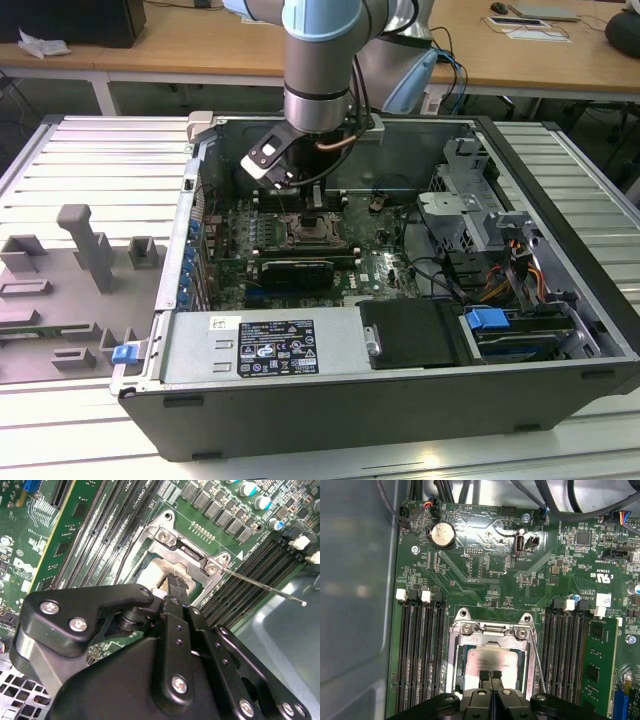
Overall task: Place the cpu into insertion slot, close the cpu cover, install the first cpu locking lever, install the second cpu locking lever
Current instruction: 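Close the cpu cover, then install the first cpu locking lever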
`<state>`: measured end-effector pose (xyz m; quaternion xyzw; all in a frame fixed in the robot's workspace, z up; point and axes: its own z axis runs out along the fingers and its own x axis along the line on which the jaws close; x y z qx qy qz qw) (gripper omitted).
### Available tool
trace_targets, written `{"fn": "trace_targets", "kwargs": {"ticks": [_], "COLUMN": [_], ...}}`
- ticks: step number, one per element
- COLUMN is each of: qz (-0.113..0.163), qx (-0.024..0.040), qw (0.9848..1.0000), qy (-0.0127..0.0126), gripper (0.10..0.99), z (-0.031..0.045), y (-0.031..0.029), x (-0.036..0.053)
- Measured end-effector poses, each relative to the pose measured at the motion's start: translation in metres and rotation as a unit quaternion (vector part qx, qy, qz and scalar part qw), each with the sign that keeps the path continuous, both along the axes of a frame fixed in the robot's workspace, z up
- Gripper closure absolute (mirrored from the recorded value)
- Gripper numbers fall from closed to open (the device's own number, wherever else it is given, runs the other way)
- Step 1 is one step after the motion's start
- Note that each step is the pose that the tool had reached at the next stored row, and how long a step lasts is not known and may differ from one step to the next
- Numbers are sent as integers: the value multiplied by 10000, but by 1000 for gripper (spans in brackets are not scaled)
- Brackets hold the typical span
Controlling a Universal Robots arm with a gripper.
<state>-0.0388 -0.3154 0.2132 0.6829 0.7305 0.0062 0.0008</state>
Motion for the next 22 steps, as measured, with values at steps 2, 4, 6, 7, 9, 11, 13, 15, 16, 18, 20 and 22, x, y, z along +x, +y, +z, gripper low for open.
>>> {"fn": "trace_targets", "kwargs": {"ticks": [2,4,6,7,9,11,13,15,16,18,20,22], "qz": [0,0,0,0,0,0,0,0,0,0,0,0], "qx": [0,1,-1,0,0,0,0,0,-1,-3,-4,-5], "qw": [10000,10000,10000,10000,10000,10000,10000,10000,10000,10000,10000,10000], "qy": [0,0,0,0,0,0,0,0,0,0,0,0], "gripper": [976,976,976,976,976,976,976,976,976,976,976,976], "z": [0,1,14,32,44,53,66,80,91,117,149,172], "y": [0,0,0,0,0,0,0,0,0,0,0,0], "x": [8,9,8,9,9,9,9,9,9,9,9,9]}}
